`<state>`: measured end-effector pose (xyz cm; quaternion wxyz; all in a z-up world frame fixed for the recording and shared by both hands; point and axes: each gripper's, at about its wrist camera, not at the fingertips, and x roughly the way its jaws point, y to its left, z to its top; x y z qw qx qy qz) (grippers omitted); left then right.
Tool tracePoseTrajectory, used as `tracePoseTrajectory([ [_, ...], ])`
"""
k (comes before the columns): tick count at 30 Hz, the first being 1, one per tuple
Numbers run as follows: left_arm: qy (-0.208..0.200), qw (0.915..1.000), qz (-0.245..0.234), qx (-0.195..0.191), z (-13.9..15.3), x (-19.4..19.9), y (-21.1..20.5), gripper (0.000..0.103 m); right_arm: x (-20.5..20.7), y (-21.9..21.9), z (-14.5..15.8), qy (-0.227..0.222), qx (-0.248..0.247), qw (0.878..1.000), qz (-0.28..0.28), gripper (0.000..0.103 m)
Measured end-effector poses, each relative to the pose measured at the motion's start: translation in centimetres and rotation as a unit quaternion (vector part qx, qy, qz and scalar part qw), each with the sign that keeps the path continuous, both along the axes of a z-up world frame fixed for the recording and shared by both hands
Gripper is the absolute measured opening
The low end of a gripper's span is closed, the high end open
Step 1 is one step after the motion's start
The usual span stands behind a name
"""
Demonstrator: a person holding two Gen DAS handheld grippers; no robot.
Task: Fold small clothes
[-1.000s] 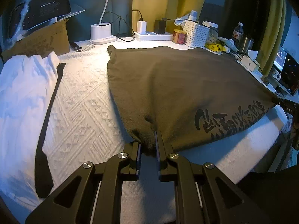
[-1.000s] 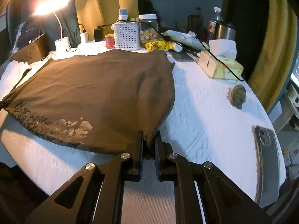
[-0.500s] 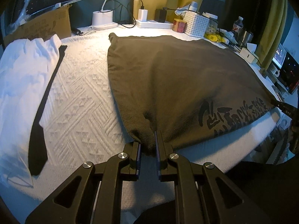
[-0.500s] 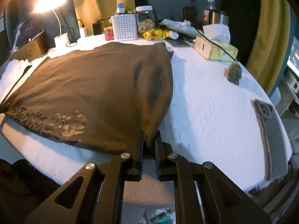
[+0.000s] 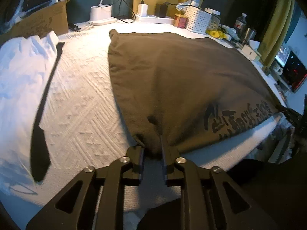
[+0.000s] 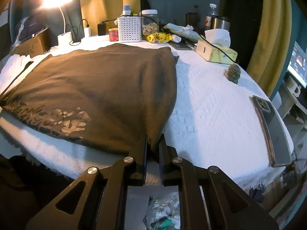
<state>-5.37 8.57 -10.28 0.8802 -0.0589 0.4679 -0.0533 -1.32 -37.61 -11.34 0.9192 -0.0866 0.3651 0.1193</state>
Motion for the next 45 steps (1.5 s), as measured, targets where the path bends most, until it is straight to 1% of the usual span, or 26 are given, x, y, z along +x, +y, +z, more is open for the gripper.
tracePoseTrajectory([
  [1,-0.001,0.9999,0.007,0.008,0.1,0.2,0.1,0.042,0.0,-0.1,0.1,0.002,0.001,1.000,-0.003,0.011],
  [2,-0.005,0.9998,0.015,0.010,0.3,0.4,0.4,0.050,0.3,-0.1,0.2,0.009,0.004,1.000,-0.006,0.012],
  [3,-0.010,0.9997,0.020,0.004,0.4,0.5,0.8,0.058,0.5,-0.2,0.3,0.013,0.004,1.000,-0.007,0.012],
  [4,-0.015,0.9995,0.027,-0.007,0.5,0.8,1.2,0.058,0.7,-0.2,0.5,0.014,0.003,1.000,-0.008,0.018],
  [5,-0.017,0.9994,0.031,-0.008,0.5,1.0,1.4,0.058,0.9,-0.2,0.8,0.011,0.000,1.000,-0.011,0.031],
  [7,-0.021,0.9992,0.035,-0.006,0.5,1.4,1.5,0.058,1.7,-0.4,1.2,0.004,0.002,1.000,-0.018,0.043],
  [11,-0.019,0.9992,0.035,-0.010,0.2,2.4,1.4,0.058,4.0,-0.9,1.1,0.020,0.032,0.999,-0.031,0.043],
  [13,-0.014,0.9994,0.031,-0.008,-0.1,2.6,1.3,0.058,5.1,-1.1,0.5,0.040,0.047,0.998,-0.032,0.043],
  [14,-0.010,0.9995,0.028,-0.006,-0.2,2.7,1.2,0.058,5.3,-1.0,0.3,0.042,0.055,0.997,-0.032,0.035],
  [16,-0.005,0.9997,0.023,-0.001,-0.4,2.7,1.0,0.058,4.9,-0.6,0.3,0.044,0.058,0.997,-0.017,0.006],
  [18,-0.004,0.9997,0.023,-0.003,-0.4,2.6,1.1,0.058,4.1,-0.3,0.5,0.033,0.045,0.998,-0.017,0.005],
  [21,-0.004,0.9996,0.026,-0.006,-0.3,3.0,1.4,0.058,3.1,-0.5,0.4,0.036,0.037,0.998,-0.019,0.005],
  [25,-0.004,0.9996,0.029,0.003,0.0,4.0,1.8,0.058,2.8,-0.7,0.5,0.035,0.032,0.999,-0.023,0.005],
  [29,-0.012,0.9993,0.032,0.012,0.6,5.6,2.6,0.058,3.6,-1.1,0.7,0.045,0.027,0.998,-0.030,0.007],
  [30,-0.013,0.9992,0.034,0.013,0.6,6.1,2.8,0.058,3.9,-1.1,0.8,0.043,0.024,0.998,-0.034,0.011],
  [32,-0.018,0.9989,0.040,0.018,0.9,7.1,3.4,0.058,4.6,-1.2,1.3,0.036,0.016,0.998,-0.041,0.039],
  [33,-0.020,0.9987,0.043,0.019,1.0,7.7,3.7,0.058,4.9,-1.2,1.5,0.033,0.017,0.998,-0.041,0.043],
  [37,-0.026,0.9983,0.046,0.024,1.3,9.9,4.2,0.058,6.7,-1.0,2.2,0.025,0.013,0.999,-0.044,0.044],
  [45,-0.032,0.9978,0.044,0.038,1.1,14.5,4.9,0.058,12.3,0.2,3.3,0.021,0.007,0.999,-0.034,0.044],
])
